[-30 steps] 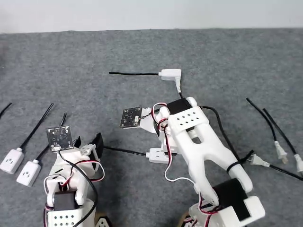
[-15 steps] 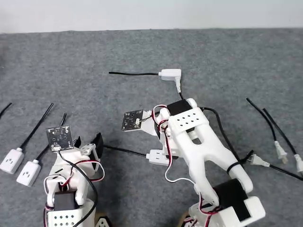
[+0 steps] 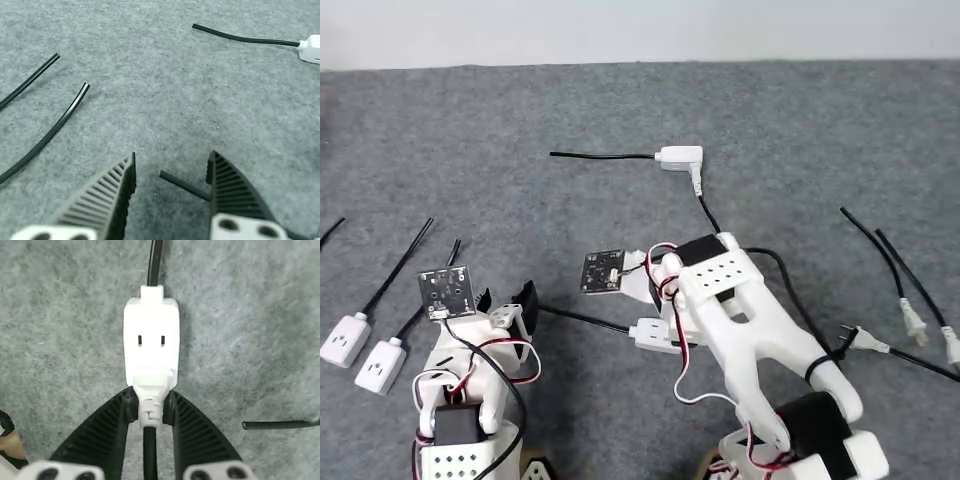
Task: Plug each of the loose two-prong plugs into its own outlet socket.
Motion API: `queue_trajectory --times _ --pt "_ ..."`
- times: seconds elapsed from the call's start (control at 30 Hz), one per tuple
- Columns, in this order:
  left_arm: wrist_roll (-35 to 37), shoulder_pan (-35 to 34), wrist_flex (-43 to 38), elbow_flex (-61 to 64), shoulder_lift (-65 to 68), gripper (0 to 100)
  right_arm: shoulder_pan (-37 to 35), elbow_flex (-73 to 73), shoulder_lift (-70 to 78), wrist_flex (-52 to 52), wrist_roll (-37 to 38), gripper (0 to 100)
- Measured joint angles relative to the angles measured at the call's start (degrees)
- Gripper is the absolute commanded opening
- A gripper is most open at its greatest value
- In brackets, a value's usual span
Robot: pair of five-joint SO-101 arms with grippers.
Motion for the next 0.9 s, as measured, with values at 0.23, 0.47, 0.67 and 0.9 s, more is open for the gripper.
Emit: queue_trajectory --times 0.23,0.47,0.67,0.9 --pt "0.00 0.00 0.00 0.00 0.00 21 -0.44 0.35 -0.88 -0.62 0.00 7.2" --pt "0.00 0.00 0.00 0.00 0.00 21 -5.01 -4.31 -3.34 7.56 -5.54 29.6" --pt "0.00 0.00 0.00 0.00 0.00 21 -10.90 -4.48 -2.73 8.62 -5.19 29.5" --pt "0.00 0.00 0.00 0.00 0.00 21 -11.08 -4.48 7.38 2.73 -6.07 22.6"
